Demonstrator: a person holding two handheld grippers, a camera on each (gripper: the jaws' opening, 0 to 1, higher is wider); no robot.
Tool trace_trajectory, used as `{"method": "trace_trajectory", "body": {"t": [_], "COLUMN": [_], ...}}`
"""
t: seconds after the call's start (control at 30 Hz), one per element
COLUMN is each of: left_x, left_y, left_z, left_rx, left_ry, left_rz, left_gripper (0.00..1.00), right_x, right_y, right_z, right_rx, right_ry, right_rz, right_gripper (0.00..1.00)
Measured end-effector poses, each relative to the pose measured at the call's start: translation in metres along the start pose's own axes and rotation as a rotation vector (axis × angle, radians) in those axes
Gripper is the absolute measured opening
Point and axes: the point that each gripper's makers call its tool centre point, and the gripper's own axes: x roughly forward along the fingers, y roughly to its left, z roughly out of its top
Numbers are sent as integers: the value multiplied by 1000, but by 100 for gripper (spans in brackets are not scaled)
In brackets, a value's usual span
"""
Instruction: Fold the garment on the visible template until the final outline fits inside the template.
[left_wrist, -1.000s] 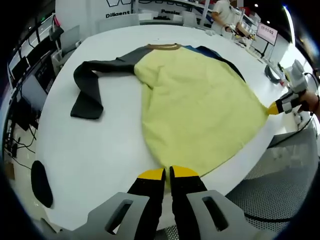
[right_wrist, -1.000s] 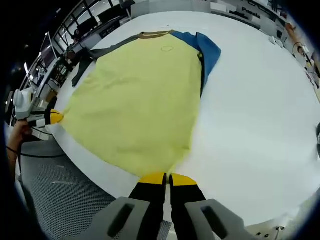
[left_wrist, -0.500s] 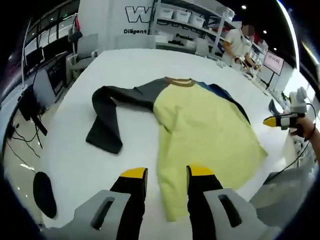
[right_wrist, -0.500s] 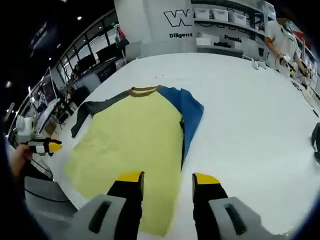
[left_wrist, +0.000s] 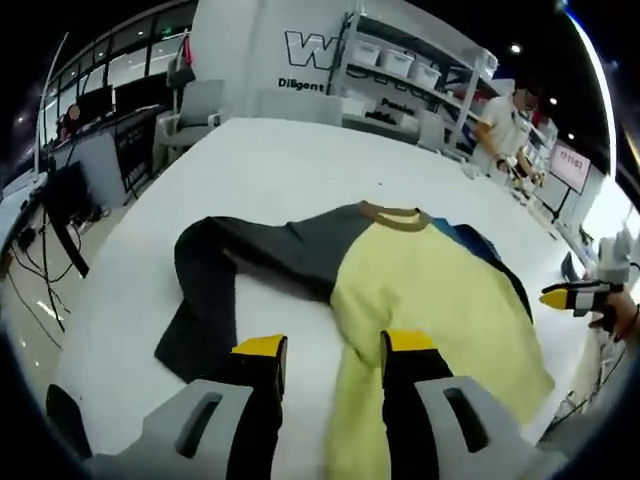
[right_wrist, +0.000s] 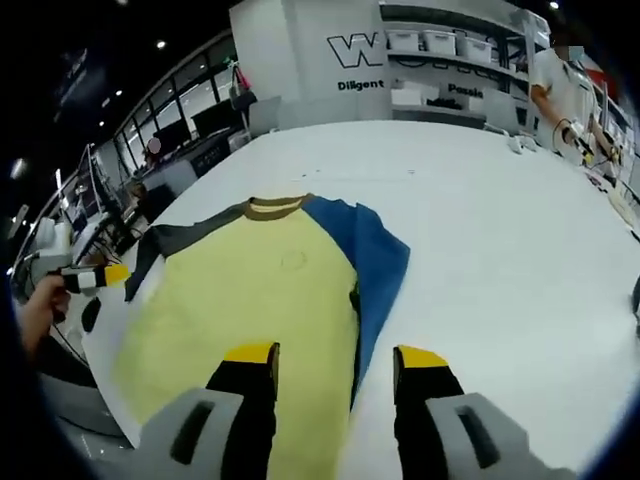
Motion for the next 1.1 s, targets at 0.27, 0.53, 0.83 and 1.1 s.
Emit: {"method": "trace_trajectory", "body": {"t": [0.27,0.53,0.83,1.1], "left_x": [42,73,84,77], "left_y": [7,12,17,22], "left_z": [18,35,24,30], "left_rx": [-66,-144,-102,-90], "left_ry": [-17,-47,18,17], "left_rz": [-10,-25,15,24], "left_gripper": [37,34,2,1], "right_x": [27,42,49,48], "right_y": [-20,-36,-40,-42], "right_z": [6,5,-2,-3], "right_rx": [18,34,39,21], "right_ry": [-4,3,35,43], "right_rz": [-28,-63,-82,-81], "right_gripper": [36,19,0,0]}}
